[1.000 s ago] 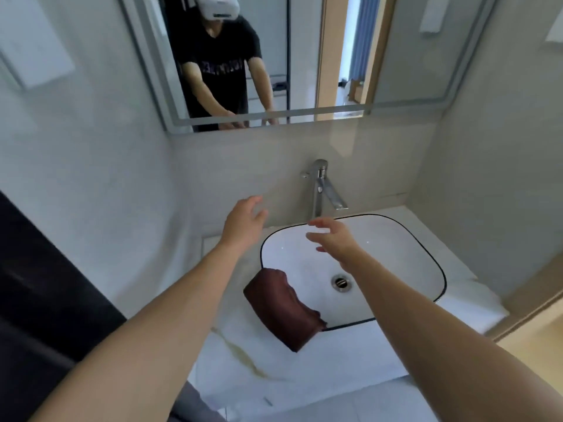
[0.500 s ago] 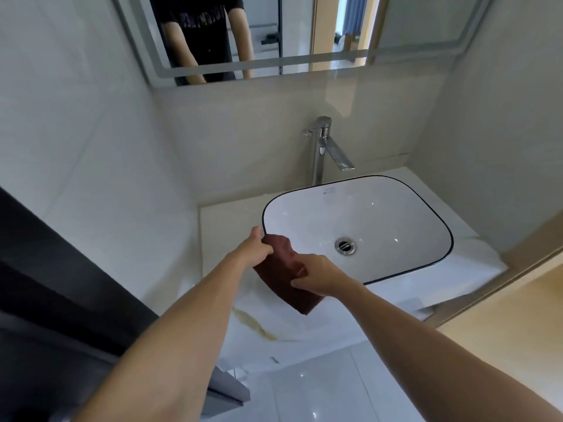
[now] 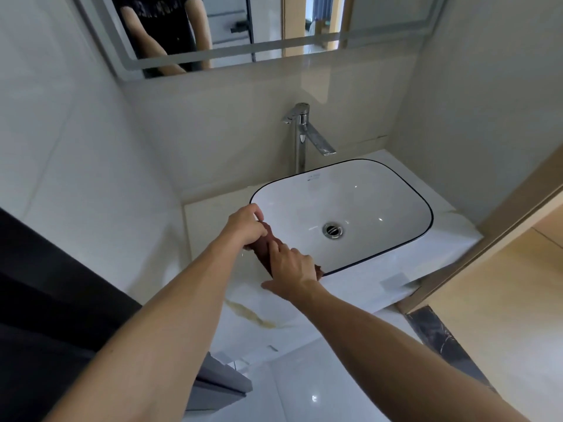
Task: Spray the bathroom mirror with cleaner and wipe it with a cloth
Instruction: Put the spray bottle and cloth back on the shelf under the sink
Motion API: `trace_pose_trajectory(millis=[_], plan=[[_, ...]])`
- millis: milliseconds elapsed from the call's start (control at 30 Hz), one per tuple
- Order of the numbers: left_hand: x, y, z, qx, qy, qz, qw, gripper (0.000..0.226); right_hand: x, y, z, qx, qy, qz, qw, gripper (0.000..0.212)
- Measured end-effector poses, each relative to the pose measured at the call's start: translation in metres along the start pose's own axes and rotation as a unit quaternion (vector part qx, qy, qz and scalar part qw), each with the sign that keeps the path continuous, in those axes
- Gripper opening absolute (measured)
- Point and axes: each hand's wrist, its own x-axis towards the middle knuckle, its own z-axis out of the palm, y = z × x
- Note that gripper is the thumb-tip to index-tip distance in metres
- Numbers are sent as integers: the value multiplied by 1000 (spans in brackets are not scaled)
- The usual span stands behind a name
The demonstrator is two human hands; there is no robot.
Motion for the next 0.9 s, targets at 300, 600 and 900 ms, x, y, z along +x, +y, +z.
trace_pose_trajectory(millis=[300, 600, 900], plan=[[-8, 31, -12, 54, 26, 159, 985, 22, 21, 57, -77, 121, 44, 32, 991, 18], [-42, 146, -4, 264, 15, 374, 889, 24, -17, 144, -188, 47, 128, 25, 990, 9], [-73, 218, 38, 324, -32, 411, 852, 45, -91, 220, -233, -17, 135, 34, 990, 15]])
